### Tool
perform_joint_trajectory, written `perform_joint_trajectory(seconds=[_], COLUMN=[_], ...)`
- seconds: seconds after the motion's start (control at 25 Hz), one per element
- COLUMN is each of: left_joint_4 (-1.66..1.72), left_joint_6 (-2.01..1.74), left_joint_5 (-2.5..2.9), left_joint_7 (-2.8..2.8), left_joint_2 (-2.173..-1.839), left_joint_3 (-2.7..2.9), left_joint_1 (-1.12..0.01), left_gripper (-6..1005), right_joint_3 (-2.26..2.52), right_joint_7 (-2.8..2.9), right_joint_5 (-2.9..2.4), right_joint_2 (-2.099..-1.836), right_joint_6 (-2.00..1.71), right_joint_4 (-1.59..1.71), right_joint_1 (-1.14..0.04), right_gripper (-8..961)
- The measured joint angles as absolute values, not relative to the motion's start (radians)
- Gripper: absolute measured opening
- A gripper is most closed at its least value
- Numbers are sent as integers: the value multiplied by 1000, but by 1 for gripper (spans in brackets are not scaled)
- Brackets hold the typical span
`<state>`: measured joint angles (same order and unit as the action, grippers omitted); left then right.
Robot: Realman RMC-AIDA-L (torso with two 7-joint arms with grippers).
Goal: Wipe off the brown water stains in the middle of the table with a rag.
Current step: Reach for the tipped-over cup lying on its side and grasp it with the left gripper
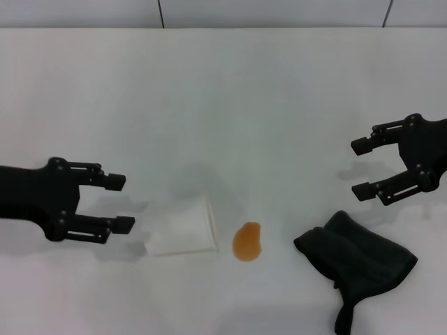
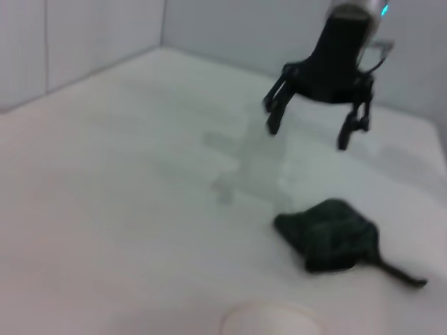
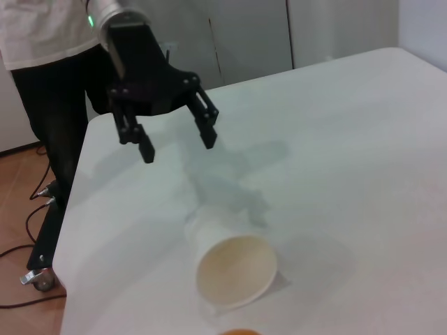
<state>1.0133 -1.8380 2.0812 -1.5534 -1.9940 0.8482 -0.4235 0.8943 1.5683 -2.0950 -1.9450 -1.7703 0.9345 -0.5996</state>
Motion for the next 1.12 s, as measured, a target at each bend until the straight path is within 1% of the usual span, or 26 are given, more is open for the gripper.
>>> perform_joint_trajectory(seconds=[0.2, 0.4, 0.76, 0.96, 1.12], left_joint_4=[1127, 1143, 1146, 1147, 1137], left_joint_6=[-1844, -1844, -1839, -1831, -1822], left_joint_5=[2157, 2243, 2369, 2421, 2450], left_joint_7=[-1658, -1714, -1730, -1742, -1757], left_joint_2=[-2001, -2006, -2048, -2065, -2076], left_joint_3=[895, 921, 943, 964, 994], left_joint_1=[-459, -526, -605, -631, -642], left_gripper=[765, 767, 772, 774, 776], right_joint_3=[899, 902, 907, 911, 941], right_joint_7=[1568, 1567, 1565, 1562, 1562], right_joint_5=[-2092, -2100, -2103, -2106, -2113], right_joint_2=[-1948, -1957, -1970, -1972, -1982], right_joint_6=[-1770, -1761, -1723, -1714, -1683], right_joint_4=[943, 948, 969, 970, 970], right_joint_1=[-600, -600, -589, -589, -591], right_gripper=[842, 842, 842, 842, 841])
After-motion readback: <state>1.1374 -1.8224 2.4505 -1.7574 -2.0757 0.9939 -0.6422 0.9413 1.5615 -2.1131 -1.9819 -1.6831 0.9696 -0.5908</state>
